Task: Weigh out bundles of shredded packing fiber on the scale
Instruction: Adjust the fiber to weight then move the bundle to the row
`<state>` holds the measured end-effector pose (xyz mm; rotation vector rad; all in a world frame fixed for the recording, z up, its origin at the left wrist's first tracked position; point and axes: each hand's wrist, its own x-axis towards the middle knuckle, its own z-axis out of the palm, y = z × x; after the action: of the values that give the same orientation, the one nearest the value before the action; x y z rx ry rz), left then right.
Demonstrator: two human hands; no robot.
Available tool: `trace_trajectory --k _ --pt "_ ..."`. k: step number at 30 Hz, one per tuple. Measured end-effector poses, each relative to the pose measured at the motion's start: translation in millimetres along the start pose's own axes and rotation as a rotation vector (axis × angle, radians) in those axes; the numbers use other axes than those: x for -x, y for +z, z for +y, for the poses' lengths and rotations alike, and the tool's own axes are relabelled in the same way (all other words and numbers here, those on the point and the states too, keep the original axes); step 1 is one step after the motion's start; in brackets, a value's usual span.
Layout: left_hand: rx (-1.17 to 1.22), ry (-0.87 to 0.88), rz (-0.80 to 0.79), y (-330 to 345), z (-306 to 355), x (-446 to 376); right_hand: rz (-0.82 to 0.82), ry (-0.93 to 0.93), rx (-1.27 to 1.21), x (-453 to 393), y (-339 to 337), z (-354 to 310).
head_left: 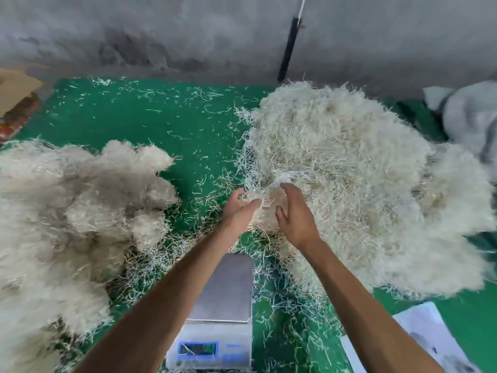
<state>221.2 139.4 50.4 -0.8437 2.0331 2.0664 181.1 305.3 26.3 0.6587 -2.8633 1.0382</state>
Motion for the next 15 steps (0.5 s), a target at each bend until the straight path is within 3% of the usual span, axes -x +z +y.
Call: trace_trajectory --k 3,6,9,12,15 --pt "0.071 -0.248 0.104 18 4 -33 -0.025 -0.084 0.068 -17 12 16" --pt "0.125 -0.454 0.005 30 9 -60 -0.036 -0.089 0.045 -32 30 37" --pt "0.016 -0.351 -0.106 44 6 -79 -0.001 0.104 -0.208 -42 43 51" --pt "-0.065 -0.358 -0.255 63 4 -86 0.081 0.296 -0.458 -43 45 61" --pt "-0.071 -0.252 -0.181 53 14 -75 0.159 0.264 -0.464 -40 33 67"
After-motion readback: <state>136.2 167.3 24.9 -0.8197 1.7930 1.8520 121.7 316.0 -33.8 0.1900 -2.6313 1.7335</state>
